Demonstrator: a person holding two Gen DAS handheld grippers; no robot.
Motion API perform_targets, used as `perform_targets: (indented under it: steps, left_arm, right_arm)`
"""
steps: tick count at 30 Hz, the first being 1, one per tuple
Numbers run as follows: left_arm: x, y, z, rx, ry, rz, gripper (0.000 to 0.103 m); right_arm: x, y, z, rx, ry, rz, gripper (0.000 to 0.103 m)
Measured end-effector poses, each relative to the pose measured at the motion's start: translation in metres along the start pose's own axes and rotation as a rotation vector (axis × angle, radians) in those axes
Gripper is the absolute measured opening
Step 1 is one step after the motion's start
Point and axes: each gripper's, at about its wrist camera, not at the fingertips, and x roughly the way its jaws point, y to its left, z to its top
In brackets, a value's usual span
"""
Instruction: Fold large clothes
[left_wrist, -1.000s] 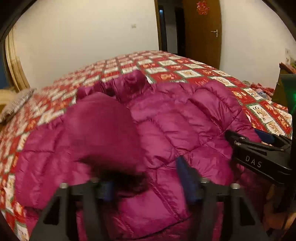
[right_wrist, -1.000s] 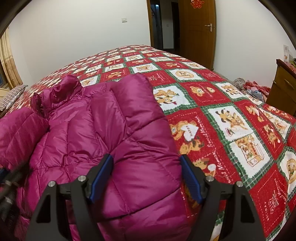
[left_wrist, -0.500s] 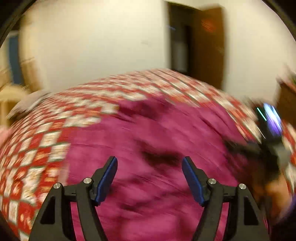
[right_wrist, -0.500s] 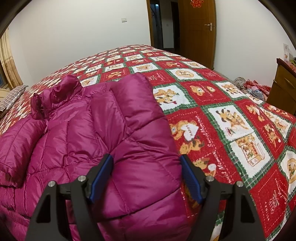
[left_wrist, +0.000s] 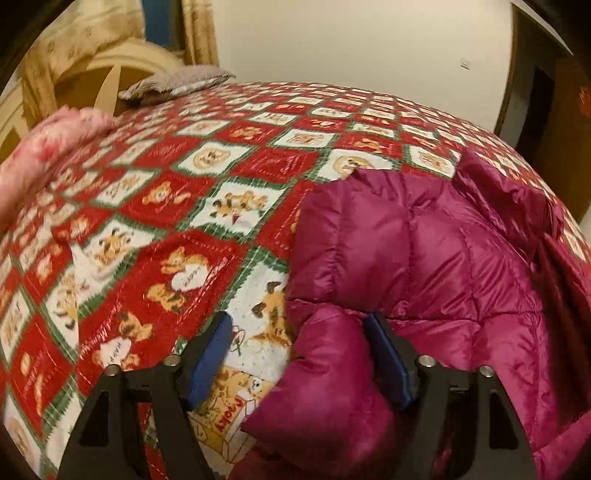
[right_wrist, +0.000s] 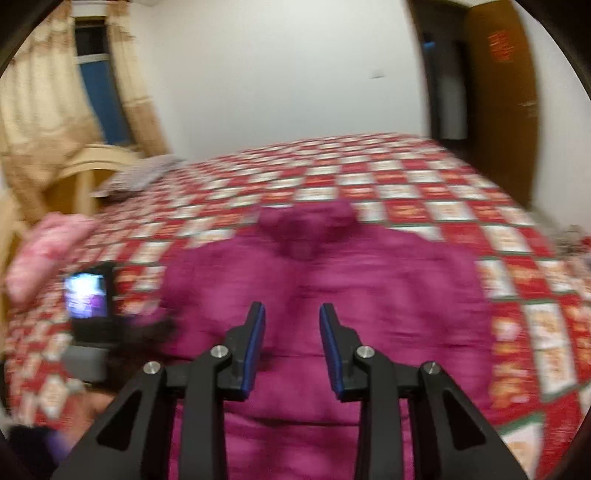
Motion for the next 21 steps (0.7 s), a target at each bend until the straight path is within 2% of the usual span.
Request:
perform_targets:
  steps: [3, 5, 7, 9, 10, 11, 14, 17, 19, 21]
  left_arm:
    - [0.001, 0.003, 0.000, -0.018, 0.000, -0.020, 0.080]
    - [0.002, 0.007, -0.001, -0.037, 0.003, -0.040, 0.081]
    - [0.002, 0.007, 0.001, -0.037, 0.000, -0.041, 0.081]
    - [0.001, 0.006, 0.000, -0.029, -0.002, -0.034, 0.081]
    - [0.002, 0.006, 0.000, -0.028, -0.003, -0.034, 0.082]
    - [0.002, 0.006, 0.001, -0.029, -0.002, -0.036, 0.082]
    - [0.002, 0.007, 0.000, -0.034, -0.002, -0.041, 0.082]
    - [0.003, 0.009, 0.000, -0.034, -0.004, -0.038, 0.082]
    - [0.002, 0.008, 0.000, -0.034, -0.003, -0.039, 0.082]
    - [0.002, 0.008, 0.000, -0.034, -0.003, -0.039, 0.082]
  right_arm:
    - [0.038, 0.027, 0.002, 0.019, 0.063, 0.113, 0.034]
    - [0.063, 0.040, 0.002, 0.023, 0.104, 0.138, 0.034]
    - [0.080, 0.039, -0.002, 0.035, 0.142, 0.121, 0.034]
    - [0.093, 0.034, -0.001, 0.012, 0.154, 0.022, 0.027]
    - [0.091, 0.026, 0.000, 0.002, 0.142, -0.053, 0.019]
    - [0.086, 0.016, 0.001, 0.010, 0.114, -0.140, 0.017]
    - [0.062, -0.028, 0.000, 0.064, 0.072, -0.363, 0.018]
    - [0.048, -0.078, -0.011, 0.144, 0.134, -0.516, 0.018]
    - [0.033, -0.095, -0.012, 0.209, 0.115, -0.555, 0.022]
    - [0.014, -0.091, -0.003, 0.235, 0.041, -0.520, 0.022]
